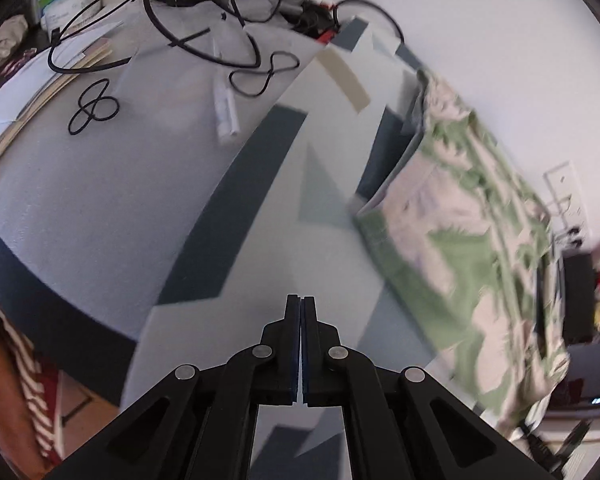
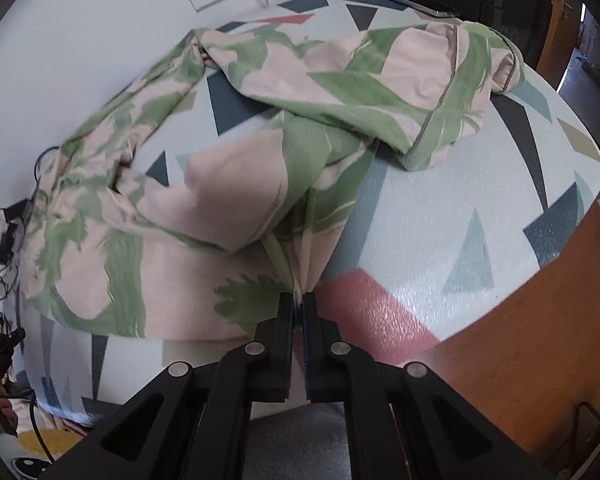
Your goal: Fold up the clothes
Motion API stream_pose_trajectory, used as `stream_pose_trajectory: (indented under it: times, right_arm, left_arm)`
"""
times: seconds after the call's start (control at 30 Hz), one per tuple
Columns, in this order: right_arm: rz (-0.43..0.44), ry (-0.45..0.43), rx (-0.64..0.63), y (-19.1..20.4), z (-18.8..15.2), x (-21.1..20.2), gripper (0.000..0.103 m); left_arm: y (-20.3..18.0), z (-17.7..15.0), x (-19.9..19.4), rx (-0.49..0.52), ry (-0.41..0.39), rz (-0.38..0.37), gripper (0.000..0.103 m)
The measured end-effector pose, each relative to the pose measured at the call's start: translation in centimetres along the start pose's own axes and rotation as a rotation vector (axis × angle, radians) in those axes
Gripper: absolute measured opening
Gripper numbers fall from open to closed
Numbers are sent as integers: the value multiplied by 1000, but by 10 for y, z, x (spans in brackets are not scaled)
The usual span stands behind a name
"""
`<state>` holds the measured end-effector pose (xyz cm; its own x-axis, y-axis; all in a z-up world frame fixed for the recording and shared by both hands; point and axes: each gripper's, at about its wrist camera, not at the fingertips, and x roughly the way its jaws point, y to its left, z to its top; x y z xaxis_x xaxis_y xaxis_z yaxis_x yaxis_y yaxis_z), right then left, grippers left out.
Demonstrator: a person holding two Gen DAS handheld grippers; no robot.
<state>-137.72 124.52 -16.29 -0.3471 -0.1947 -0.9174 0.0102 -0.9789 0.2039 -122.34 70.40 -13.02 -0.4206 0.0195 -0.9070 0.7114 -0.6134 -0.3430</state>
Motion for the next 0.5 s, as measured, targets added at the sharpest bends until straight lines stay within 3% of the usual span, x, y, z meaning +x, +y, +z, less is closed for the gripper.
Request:
stream_pose_trajectory:
  times: [0.1, 0.17, 0.2, 0.3, 0.43, 0.5]
  right_arm:
    - [-49, -97, 28, 4, 9, -17, 25]
    - [-38, -184, 19, 14, 19, -31, 50]
    - [-20, -227, 3, 23, 25, -38, 54]
    - [34, -247, -142, 62, 42, -37, 55]
    - [120, -167, -264, 114, 48, -5, 55]
    - [156, -130, -287, 133, 49, 10, 55]
  left_arm:
    - [-11, 5, -3, 24, -11, -83, 8]
    - [-24, 12, -1, 32, -17, -141, 23]
    - [-30, 16, 3, 27, -19, -163, 31]
    - [-41, 27, 23, -26, 1, -175, 32]
    - [-44, 40, 48, -107, 33, -151, 32]
    - [-52, 44, 47, -79, 14, -137, 32]
